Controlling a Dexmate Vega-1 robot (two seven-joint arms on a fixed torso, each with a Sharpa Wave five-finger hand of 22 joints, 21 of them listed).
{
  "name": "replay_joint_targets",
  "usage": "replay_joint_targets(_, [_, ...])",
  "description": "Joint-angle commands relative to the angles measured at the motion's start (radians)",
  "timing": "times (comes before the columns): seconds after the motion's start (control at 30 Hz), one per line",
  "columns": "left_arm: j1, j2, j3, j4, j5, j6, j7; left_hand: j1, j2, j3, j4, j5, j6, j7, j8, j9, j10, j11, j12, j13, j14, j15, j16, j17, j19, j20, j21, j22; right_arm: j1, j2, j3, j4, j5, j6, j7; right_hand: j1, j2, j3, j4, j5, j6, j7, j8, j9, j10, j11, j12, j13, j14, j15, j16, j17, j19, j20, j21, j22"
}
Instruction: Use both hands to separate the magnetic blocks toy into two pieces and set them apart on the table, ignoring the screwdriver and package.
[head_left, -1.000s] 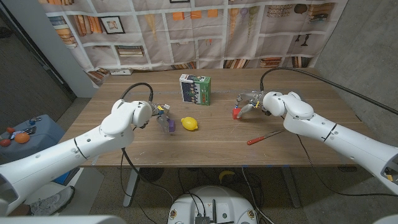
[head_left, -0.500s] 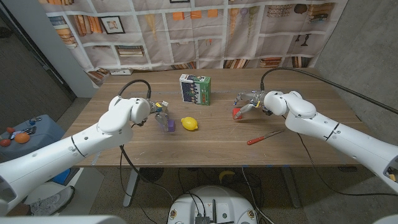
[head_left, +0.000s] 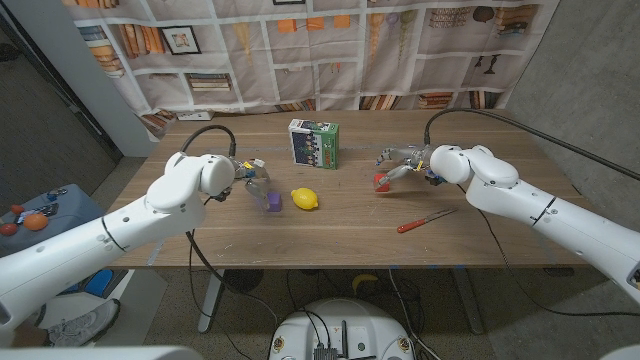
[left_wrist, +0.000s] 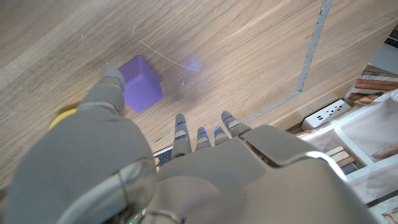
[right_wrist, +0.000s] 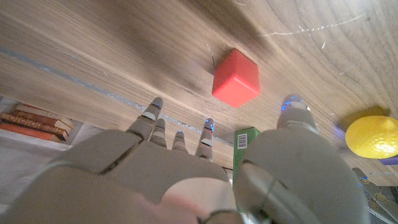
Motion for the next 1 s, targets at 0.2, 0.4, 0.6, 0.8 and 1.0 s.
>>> replay_joint_targets(0.2, [0.163, 0.086, -0.205, -0.014, -0.426, -0.057, 0.347, -0.016, 0.015, 0.002, 0.009, 0.001, -0.013, -0.002, 0.005, -0.002, 0.005, 0.009, 0.009, 0.002, -0.016, 0.016, 0.007, 0.001, -0.009, 0.000, 0.008, 0.002, -0.118, -0.057, 0.134, -0.037, 0.184, 0.028, -0.154, -0.048, 0.008, -0.010, 0.021, 0.008, -0.024, 0.009, -0.017, -0.003, -0.005, -0.010, 0.012, 0.005, -0.013, -0.004, -0.001, 0.007, -0.013, -0.001, 0.001, 0.001])
replay_joint_targets(0.4, [0.300, 0.091, -0.338, 0.001, -0.591, -0.118, 0.533, -0.021, 0.038, 0.008, 0.011, 0.005, -0.008, -0.009, 0.014, -0.003, 0.025, -0.004, 0.016, 0.002, 0.001, 0.009, 0.012, 0.001, 0.005, -0.008, 0.013, 0.001, -0.166, -0.075, 0.185, -0.038, 0.277, 0.043, -0.212, -0.072, 0.019, -0.014, 0.033, 0.007, -0.040, 0.019, -0.031, -0.010, 0.002, -0.015, 0.017, 0.005, -0.013, -0.007, 0.002, 0.009, -0.017, -0.007, 0.003, 0.001])
replay_joint_targets(0.6, [0.381, 0.073, -0.408, 0.036, -0.700, -0.195, 0.663, -0.028, 0.057, 0.012, 0.013, 0.008, -0.002, -0.014, 0.019, -0.005, 0.040, -0.009, 0.021, 0.001, 0.020, 0.000, 0.017, 0.000, 0.025, -0.005, 0.019, 0.001, -0.198, -0.074, 0.219, -0.027, 0.349, 0.060, -0.279, -0.103, 0.036, -0.019, 0.048, 0.001, -0.035, 0.029, -0.040, -0.020, 0.031, -0.027, 0.028, 0.003, -0.001, -0.014, 0.009, 0.011, -0.001, -0.020, 0.011, 0.001])
replay_joint_targets(0.8, [0.418, 0.051, -0.440, 0.078, -0.777, -0.283, 0.749, -0.035, 0.078, 0.016, 0.016, 0.012, 0.007, -0.008, 0.023, -0.005, 0.053, -0.008, 0.024, 0.001, 0.035, 0.002, 0.018, -0.001, 0.041, 0.000, 0.023, 0.001, -0.232, -0.062, 0.253, -0.001, 0.425, 0.111, -0.355, -0.118, 0.051, -0.022, 0.051, -0.009, -0.005, 0.028, -0.043, -0.033, 0.073, -0.040, 0.040, -0.001, 0.028, -0.030, 0.017, 0.003, 0.036, -0.042, 0.021, -0.001])
replay_joint_targets(1.0, [0.438, 0.007, -0.456, 0.130, -0.829, -0.370, 0.833, -0.044, 0.099, 0.019, 0.019, 0.013, 0.008, -0.009, 0.023, -0.006, 0.070, -0.007, 0.027, 0.001, 0.056, -0.006, 0.021, -0.002, 0.060, 0.000, 0.027, 0.001, -0.266, -0.047, 0.284, 0.022, 0.496, 0.156, -0.424, -0.119, 0.059, -0.022, 0.046, -0.020, 0.019, 0.023, -0.048, -0.044, 0.099, -0.048, 0.044, -0.006, 0.057, -0.070, 0.022, -0.010, 0.064, -0.064, 0.024, -0.002])
